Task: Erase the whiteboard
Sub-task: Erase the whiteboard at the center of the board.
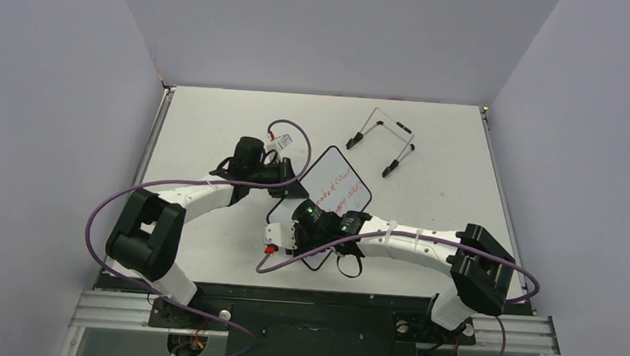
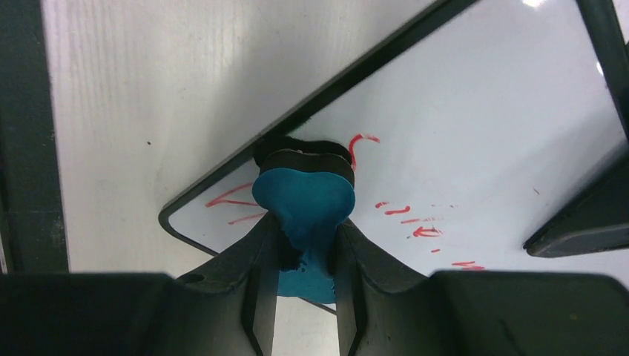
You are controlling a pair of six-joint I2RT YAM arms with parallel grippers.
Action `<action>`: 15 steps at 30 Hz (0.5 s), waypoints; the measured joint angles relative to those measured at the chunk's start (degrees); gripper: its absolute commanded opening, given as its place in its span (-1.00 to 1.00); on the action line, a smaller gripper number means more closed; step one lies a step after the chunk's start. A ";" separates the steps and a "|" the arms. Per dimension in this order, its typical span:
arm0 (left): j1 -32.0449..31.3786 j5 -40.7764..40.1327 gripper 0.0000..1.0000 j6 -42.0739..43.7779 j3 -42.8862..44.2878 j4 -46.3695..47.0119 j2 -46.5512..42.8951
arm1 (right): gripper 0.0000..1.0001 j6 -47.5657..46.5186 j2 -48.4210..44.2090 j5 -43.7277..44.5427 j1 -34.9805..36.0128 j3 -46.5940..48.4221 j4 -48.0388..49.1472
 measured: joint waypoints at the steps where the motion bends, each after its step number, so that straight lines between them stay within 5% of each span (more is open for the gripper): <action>1: 0.00 -0.02 -1.00 0.00 0.00 0.13 0.00 | -1.00 0.04 0.00 0.00 -0.39 0.00 -0.09; 15: 0.42 1.05 -1.00 -0.09 0.00 1.01 0.85 | -1.00 1.55 2.78 4.50 -1.81 6.36 -0.04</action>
